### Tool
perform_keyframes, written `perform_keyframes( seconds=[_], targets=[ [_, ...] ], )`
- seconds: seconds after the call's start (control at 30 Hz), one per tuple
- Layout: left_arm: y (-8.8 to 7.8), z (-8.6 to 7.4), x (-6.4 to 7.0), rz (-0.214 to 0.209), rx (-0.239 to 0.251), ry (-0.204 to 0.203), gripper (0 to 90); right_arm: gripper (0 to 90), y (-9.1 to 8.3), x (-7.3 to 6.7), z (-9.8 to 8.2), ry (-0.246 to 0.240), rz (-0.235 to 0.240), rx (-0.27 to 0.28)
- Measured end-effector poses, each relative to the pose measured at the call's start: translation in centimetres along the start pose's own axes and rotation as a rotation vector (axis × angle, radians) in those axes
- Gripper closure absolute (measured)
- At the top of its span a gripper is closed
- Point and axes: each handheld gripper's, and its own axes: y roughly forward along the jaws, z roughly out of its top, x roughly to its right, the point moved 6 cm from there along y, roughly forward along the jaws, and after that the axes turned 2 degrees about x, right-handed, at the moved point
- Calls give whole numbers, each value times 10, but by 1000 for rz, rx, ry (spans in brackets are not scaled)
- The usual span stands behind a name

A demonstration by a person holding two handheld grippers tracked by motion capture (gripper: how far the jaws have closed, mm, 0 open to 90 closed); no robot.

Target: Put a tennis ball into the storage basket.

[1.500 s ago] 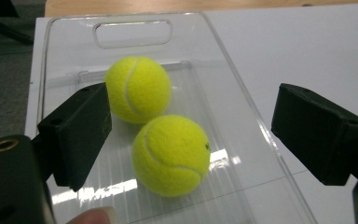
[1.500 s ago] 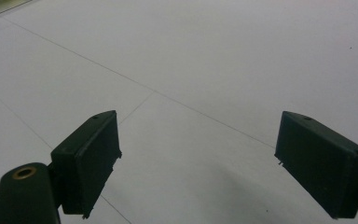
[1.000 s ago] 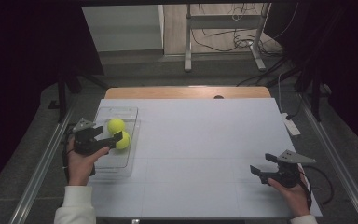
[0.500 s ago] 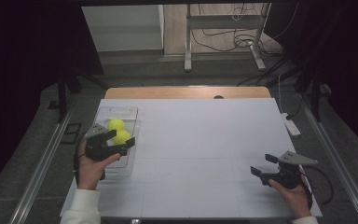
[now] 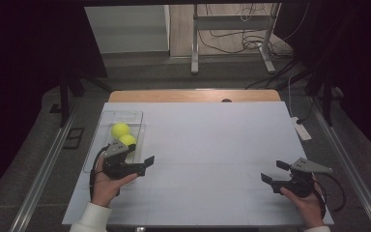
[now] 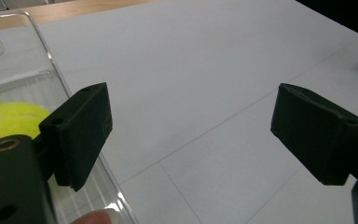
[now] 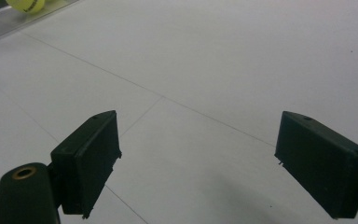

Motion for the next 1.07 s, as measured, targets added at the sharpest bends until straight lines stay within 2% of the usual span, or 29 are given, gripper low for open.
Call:
perform_keyframes(
  seconds=[0.17, 0.43, 0.57, 1.07],
  targets=[
    [1, -8, 5, -9, -5, 12, 134, 137, -1, -1, 1, 5, 7, 9],
    [-1, -17, 4, -13, -7, 22, 134, 136, -4, -3, 1, 3, 9, 15],
    [1, -17, 2, -13, -5, 10, 137, 136, -5, -5, 2, -5, 12, 16],
    [3, -14, 1, -15, -4, 4, 136, 133, -7, -7, 2, -4, 18, 22]
  ],
)
